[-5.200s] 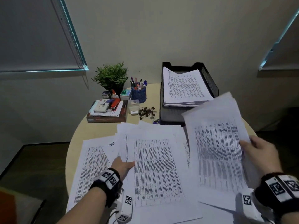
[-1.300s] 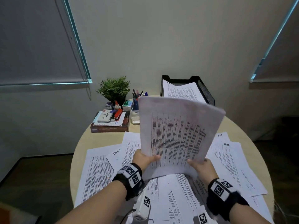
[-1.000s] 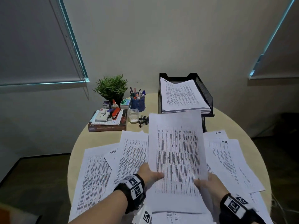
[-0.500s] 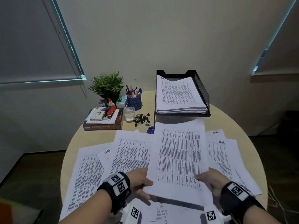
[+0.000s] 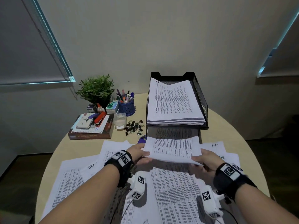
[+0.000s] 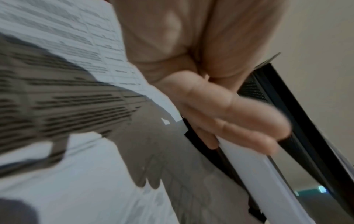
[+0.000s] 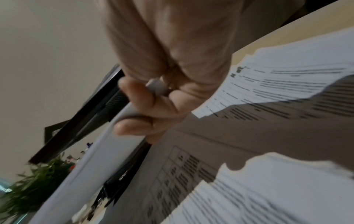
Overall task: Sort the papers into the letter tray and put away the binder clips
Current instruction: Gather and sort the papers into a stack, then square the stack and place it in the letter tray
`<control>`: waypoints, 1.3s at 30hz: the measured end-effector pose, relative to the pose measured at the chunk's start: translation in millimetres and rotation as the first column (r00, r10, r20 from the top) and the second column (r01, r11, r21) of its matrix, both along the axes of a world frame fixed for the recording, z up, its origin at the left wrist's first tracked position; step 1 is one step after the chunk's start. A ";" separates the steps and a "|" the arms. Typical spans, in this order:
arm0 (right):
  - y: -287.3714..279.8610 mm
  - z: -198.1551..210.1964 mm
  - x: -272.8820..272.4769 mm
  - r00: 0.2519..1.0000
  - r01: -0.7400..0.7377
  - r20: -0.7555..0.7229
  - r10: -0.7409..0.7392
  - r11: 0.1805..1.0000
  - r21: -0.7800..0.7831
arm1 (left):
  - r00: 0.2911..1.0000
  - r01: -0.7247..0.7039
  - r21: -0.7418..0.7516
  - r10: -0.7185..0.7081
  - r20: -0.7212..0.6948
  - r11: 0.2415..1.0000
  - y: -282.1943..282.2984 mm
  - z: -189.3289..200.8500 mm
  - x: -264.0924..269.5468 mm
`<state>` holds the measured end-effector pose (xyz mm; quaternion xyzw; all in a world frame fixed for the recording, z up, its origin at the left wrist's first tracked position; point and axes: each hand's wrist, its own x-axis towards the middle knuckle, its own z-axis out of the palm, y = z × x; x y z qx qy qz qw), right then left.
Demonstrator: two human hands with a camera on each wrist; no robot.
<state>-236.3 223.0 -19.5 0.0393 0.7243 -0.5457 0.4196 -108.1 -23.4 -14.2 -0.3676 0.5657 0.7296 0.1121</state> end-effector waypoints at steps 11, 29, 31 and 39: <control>-57.7 -15.2 -88.3 0.904 0.415 -0.020 -0.428 0.886 -0.210 | 0.957 -0.288 -0.152 0.276 -0.091 0.946 -23.9 -24.2 -94.8; -27.8 -33.2 -54.9 0.873 0.198 -0.467 -0.138 0.977 0.080 | 0.952 -0.306 -0.456 0.282 -0.122 0.835 6.6 -34.5 -59.5; -12.5 -19.9 -31.5 0.884 0.115 -0.462 -0.069 0.991 0.072 | 0.969 -0.242 -0.490 0.235 -0.075 0.838 15.0 -34.0 -35.3; 48.9 -20.1 62.8 0.849 -0.175 -0.410 0.334 0.908 0.380 | 0.994 0.009 -0.637 0.065 0.093 0.771 49.1 -41.8 69.0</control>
